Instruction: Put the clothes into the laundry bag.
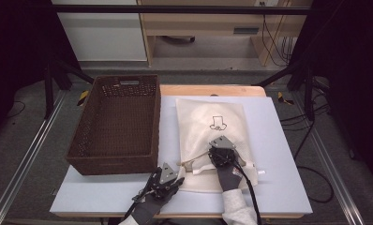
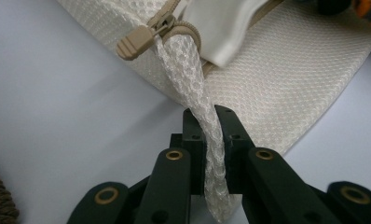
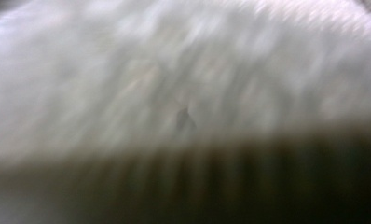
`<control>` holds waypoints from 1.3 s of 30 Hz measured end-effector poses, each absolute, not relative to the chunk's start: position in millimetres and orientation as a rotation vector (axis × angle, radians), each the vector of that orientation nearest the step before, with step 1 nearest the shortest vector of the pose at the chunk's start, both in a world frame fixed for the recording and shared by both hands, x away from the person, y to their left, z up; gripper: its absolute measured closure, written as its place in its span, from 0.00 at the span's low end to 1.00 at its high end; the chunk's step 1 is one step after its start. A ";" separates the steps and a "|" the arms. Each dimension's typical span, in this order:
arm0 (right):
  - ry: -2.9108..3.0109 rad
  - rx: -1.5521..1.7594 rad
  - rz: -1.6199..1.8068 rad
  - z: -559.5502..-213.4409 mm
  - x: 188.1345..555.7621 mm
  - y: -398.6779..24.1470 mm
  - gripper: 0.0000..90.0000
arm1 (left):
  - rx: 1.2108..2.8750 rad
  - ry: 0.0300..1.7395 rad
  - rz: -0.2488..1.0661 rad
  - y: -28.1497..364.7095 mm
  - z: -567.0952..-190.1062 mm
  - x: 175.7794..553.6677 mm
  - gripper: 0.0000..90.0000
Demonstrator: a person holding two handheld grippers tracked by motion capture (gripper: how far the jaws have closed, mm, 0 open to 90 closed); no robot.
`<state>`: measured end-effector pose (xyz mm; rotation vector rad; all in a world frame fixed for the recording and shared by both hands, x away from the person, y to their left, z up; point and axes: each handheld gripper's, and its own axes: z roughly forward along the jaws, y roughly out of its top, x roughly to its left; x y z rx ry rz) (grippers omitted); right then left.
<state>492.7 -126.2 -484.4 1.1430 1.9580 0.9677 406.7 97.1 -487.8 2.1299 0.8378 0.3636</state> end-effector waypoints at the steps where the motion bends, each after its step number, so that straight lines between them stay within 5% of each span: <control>1: 1.945 1.168 0.942 -485.9 497.8 -126.3 0.91 | 2.130 0.837 0.363 97.2 -487.8 406.8 0.91; 8: 2.031 1.168 0.980 -477.8 486.9 -133.5 0.73 | 2.130 0.837 0.365 97.1 -487.9 406.6 0.91; 9: 2.082 1.146 0.981 -473.0 477.3 -136.8 0.63 | 2.130 0.837 0.364 97.1 -487.9 406.6 0.91; 18: 2.101 1.113 1.044 -463.0 431.3 -155.4 0.50 | 2.130 0.837 0.364 97.2 -487.9 406.6 0.91; 22: 2.131 1.109 1.048 -464.2 420.5 -150.6 0.54 | 2.129 0.838 0.362 97.3 -487.9 406.7 0.91; 33: 2.266 1.107 1.008 -483.5 433.3 -121.7 0.98 | 2.128 0.839 0.362 97.3 -487.9 406.8 0.91; 39: 2.198 1.152 0.934 -485.0 462.2 -111.2 1.00 | 2.128 0.839 0.362 97.3 -487.9 406.9 0.91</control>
